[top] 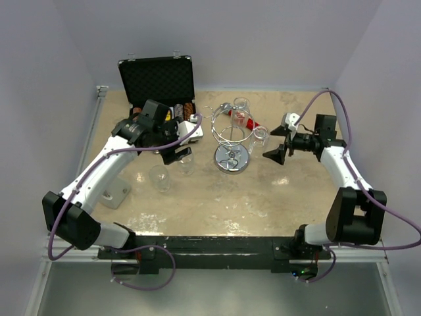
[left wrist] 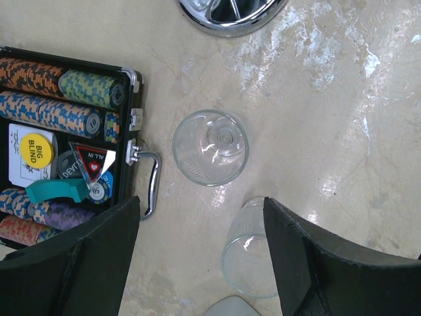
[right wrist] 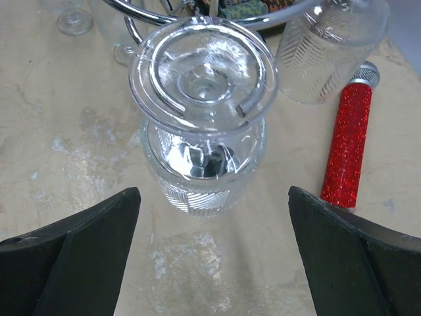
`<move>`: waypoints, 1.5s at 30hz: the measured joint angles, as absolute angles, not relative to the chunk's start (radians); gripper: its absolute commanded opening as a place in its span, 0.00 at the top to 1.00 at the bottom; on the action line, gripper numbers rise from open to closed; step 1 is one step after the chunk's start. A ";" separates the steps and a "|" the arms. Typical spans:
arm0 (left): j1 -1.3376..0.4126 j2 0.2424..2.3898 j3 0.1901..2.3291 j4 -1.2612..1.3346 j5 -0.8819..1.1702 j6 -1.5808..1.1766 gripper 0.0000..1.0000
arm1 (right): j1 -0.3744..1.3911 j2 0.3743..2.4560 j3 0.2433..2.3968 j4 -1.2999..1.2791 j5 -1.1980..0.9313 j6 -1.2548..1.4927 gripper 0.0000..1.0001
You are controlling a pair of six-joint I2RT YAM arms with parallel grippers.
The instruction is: Take the wine glass off the wine glass rack
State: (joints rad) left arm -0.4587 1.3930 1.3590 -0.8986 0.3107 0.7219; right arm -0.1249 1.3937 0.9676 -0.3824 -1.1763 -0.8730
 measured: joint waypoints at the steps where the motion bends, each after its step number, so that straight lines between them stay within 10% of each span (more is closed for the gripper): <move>1: -0.459 1.393 1.359 -0.898 0.311 0.723 0.20 | -0.115 1.395 0.968 -0.380 -1.178 -0.874 0.02; 11: -0.459 1.393 1.359 -0.898 0.311 0.722 0.20 | -0.006 1.414 0.926 -0.183 -1.194 -0.730 0.05; 23: -0.459 1.393 1.359 -0.899 0.310 0.722 0.21 | -0.007 1.467 0.915 -0.011 -1.195 -0.597 0.48; 45: -0.482 1.308 1.369 -0.791 0.430 0.772 0.23 | -0.073 1.325 0.952 -0.369 -1.109 -0.794 0.59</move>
State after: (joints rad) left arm -0.4824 1.3079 1.3689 -0.7914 0.4301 0.7715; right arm -0.0734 1.3251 0.9516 -0.3691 -1.1088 -0.7937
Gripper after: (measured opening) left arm 0.770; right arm 0.706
